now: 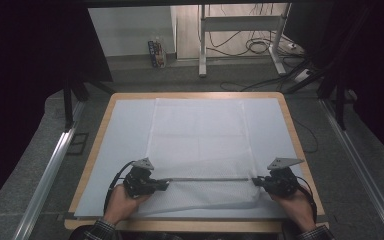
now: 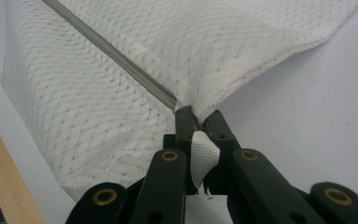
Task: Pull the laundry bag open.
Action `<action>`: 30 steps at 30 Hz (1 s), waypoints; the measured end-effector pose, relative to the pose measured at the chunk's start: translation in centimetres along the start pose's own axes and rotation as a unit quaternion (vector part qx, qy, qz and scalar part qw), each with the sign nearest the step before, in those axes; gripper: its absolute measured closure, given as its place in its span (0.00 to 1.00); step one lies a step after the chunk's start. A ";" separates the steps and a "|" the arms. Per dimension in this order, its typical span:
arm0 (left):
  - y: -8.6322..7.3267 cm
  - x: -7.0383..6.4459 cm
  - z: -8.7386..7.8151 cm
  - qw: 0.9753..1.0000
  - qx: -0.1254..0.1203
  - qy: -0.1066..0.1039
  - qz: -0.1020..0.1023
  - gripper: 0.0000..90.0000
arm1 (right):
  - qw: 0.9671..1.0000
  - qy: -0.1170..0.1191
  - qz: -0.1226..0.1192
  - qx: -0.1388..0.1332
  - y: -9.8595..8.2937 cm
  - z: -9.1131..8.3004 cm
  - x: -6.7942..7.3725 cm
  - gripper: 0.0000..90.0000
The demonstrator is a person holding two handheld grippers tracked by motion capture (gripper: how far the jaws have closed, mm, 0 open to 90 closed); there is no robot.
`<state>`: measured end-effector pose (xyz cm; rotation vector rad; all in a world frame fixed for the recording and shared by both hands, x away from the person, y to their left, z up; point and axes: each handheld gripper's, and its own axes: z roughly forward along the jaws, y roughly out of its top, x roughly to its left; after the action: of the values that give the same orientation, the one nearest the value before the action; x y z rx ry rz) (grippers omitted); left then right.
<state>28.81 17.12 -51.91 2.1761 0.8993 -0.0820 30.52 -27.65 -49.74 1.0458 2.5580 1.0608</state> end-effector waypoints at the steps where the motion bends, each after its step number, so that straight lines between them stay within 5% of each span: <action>1: -0.2 0.1 -0.2 1.000 0.000 0.002 -0.005 0.97 | 1.000 0.000 0.000 -0.001 0.0 0.0 0.0 0.96; 30: -4.4 2.5 -5.0 0.996 -0.018 0.052 -0.064 0.97 | 1.000 -0.003 -0.002 0.006 0.0 0.1 -0.1 0.96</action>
<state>26.83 23.97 -51.97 2.1049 1.0906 -0.0149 30.58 -27.64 -49.86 1.0460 2.5639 1.0402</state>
